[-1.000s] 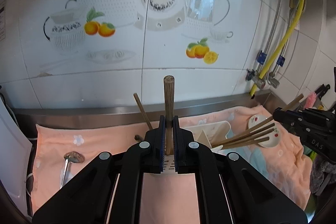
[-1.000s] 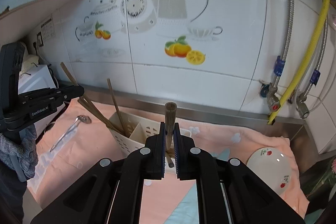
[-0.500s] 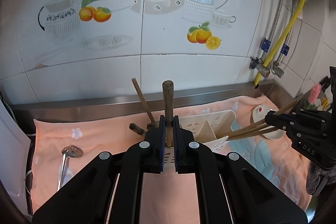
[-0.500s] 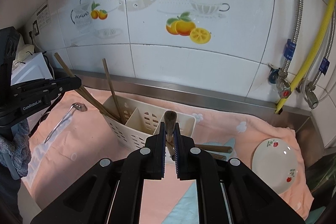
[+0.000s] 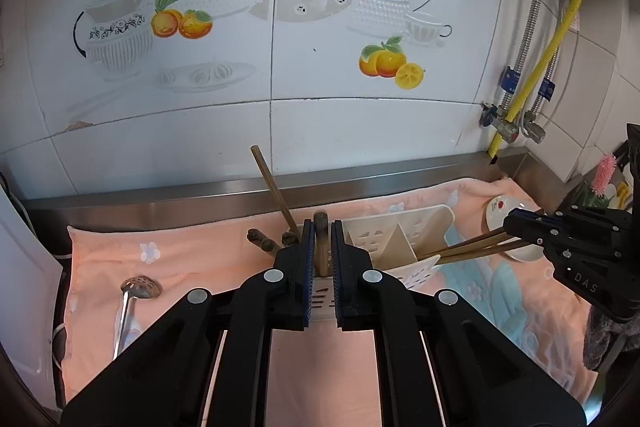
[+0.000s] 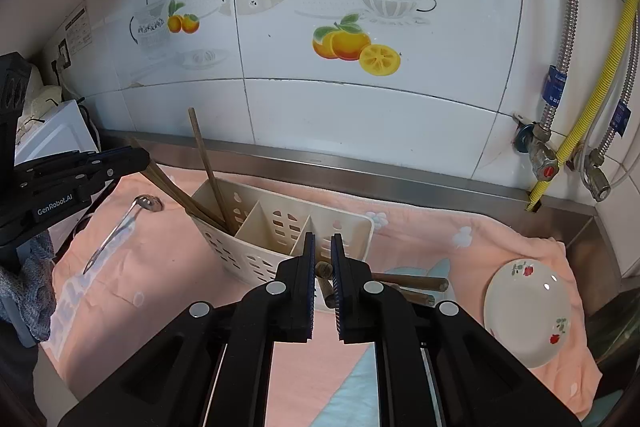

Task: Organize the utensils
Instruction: 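Drop the left tool's chopstick into the holder and open it while the right tool releases its chopstick, then withdraw both open tools away from the holder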

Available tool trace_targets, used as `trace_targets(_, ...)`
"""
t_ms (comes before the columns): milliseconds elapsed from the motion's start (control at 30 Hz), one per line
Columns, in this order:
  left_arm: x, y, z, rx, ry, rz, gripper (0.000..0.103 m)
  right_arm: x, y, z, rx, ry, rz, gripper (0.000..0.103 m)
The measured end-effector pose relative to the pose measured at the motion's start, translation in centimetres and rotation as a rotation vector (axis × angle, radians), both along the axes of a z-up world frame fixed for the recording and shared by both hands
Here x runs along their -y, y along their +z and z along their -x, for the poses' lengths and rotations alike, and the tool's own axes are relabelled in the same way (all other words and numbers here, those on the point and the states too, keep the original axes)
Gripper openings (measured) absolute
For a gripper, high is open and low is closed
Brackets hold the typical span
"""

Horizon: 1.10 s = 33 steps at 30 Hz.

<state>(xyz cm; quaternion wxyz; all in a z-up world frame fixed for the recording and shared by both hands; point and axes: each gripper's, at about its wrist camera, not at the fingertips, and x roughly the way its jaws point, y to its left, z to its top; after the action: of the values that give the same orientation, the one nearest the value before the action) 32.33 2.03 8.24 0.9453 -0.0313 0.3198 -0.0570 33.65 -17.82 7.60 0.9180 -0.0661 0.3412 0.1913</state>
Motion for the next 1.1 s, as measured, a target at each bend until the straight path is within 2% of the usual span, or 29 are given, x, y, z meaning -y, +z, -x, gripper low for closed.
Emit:
trace_targets(67,0.0,0.1,0.1,0.002,0.001,-0.003,0.009,0.0,0.1,0.1,0.004,0.000,0.002,0.008)
trace_targets(167,-0.1,0.3,0.4,0.008,0.008,-0.001,0.023,0.1,0.4,0.4,0.012,0.000,0.000,0.013)
trace_targets(333,-0.1,0.8,1.2,0.020,0.009,-0.002,0.024,0.4,1.0,1.1,0.028,-0.002,-0.006,0.022)
trace_targets(400,-0.1,1.1,1.7,0.026,0.013,-0.007,0.031,0.5,1.3,1.6,0.038,-0.004,-0.006,0.028)
trace_targets(467,-0.1,1.2,2.2,0.030,0.015,-0.010,0.035,0.5,1.5,2.0,0.043,-0.004,-0.005,0.029)
trace_targets(633,-0.1,1.8,3.4,0.044,0.025,-0.025,0.048,0.8,2.3,3.2,0.067,-0.006,-0.004,0.041)
trace_targets(700,-0.1,2.1,4.0,0.050,0.030,-0.031,0.056,0.9,2.5,3.7,0.073,-0.008,-0.004,0.045)
trace_targets(767,0.0,2.2,4.6,0.055,0.031,-0.039,0.057,1.2,2.7,4.2,0.081,-0.014,-0.003,0.050)
trace_targets(867,0.1,2.4,5.4,0.062,0.032,-0.048,0.067,1.4,3.0,4.9,0.090,-0.016,-0.005,0.056)
trace_targets(1100,0.0,2.7,7.2,0.075,0.038,-0.053,0.076,2.0,3.4,6.6,0.110,-0.028,-0.009,0.066)
